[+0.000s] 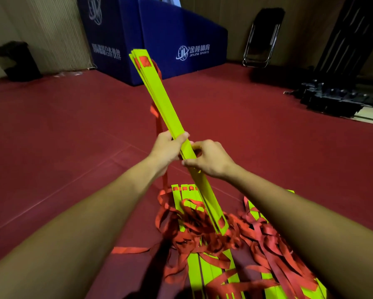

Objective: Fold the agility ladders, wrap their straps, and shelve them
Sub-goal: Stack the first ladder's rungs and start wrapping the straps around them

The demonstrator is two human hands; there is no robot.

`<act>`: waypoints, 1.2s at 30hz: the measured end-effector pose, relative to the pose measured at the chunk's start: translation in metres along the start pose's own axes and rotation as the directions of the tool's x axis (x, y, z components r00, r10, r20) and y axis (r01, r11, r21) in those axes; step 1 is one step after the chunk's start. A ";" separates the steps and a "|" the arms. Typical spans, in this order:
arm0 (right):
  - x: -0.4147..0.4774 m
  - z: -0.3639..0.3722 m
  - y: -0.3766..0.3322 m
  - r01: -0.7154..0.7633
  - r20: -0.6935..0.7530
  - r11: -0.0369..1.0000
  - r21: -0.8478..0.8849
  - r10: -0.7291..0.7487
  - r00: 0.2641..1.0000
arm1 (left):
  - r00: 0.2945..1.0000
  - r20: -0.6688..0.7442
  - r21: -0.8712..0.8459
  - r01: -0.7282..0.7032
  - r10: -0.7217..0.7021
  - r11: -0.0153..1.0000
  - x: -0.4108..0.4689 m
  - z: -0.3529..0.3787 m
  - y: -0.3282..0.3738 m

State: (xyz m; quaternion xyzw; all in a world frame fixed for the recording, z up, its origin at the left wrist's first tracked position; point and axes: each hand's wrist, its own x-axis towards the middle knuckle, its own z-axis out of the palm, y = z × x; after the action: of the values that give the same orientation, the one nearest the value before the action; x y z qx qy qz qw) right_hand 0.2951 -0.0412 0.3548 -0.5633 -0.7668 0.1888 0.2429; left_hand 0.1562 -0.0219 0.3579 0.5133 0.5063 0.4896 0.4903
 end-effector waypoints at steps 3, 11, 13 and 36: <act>0.002 0.000 0.000 -0.052 0.054 0.998 0.032 0.050 0.997 | 0.999 -0.041 -0.018 0.007 -0.008 1.000 0.001 -0.001 0.002; -0.030 0.005 0.040 -0.329 0.767 0.944 -0.012 0.220 0.603 | 0.991 -0.104 -0.128 0.067 -0.081 0.989 0.006 -0.044 -0.005; -0.034 0.008 0.054 -0.354 0.785 0.935 -0.037 0.247 0.568 | 0.989 -0.117 -0.166 0.069 -0.089 0.984 0.006 -0.052 -0.005; -0.027 0.015 0.063 -0.649 0.786 0.729 -0.218 0.526 0.326 | 0.995 -0.056 -0.156 0.071 -0.081 0.985 0.000 -0.053 -0.012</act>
State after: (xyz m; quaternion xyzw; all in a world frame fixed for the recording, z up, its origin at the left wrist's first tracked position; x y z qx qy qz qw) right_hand 0.3416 -0.0485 0.3025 -0.6323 -0.5158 0.5489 -0.1812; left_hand 0.1025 -0.0216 0.3481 0.4391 0.5012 0.5237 0.5308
